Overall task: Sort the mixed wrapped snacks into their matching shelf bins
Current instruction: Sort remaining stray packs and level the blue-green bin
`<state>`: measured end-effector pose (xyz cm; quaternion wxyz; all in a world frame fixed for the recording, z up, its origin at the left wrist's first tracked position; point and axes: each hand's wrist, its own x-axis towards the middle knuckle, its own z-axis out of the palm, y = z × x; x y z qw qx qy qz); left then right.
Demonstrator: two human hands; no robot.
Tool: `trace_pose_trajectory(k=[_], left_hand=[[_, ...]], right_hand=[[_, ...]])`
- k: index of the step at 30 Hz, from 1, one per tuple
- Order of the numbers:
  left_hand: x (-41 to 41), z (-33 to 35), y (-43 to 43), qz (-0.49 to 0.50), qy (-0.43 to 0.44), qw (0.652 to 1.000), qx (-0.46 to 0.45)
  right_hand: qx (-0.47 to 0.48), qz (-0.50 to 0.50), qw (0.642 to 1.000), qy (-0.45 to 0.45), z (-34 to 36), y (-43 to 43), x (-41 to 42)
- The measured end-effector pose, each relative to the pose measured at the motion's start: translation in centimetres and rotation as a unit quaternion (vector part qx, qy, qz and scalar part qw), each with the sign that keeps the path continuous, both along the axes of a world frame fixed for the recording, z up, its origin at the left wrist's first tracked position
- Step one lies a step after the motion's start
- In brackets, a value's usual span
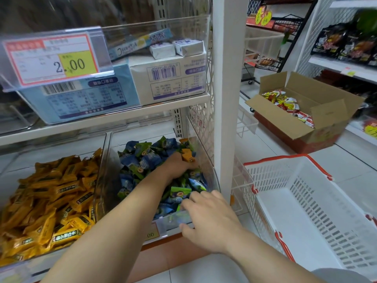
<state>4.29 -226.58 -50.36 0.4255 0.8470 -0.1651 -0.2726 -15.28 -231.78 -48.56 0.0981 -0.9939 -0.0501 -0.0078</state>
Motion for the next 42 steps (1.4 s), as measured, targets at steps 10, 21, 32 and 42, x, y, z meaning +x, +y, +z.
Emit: trace_pose_trajectory(k=[10, 21, 32, 42], left_hand=[[-2.8, 7.7, 4.3, 0.051, -0.155, 0.974, -0.159], [-9.0, 9.2, 14.3, 0.115, 0.005, 0.955, -0.272], [-2.5, 13.1, 24.3, 0.147, -0.247, 0.903, 0.319], [0.1, 9.4, 8.1, -0.060, -0.306, 0.943, 0.120]], right_hand=[[0.240, -0.073, 0.960, -0.126, 2.8, 1.1, 0.7], [0.453, -0.098, 0.863, -0.201, 4.8, 7.8, 4.2], [0.068, -0.090, 0.993, -0.021, 1.7, 3.2, 7.6], [0.058, -0.086, 0.983, 0.154, -0.5, 2.0, 9.7]])
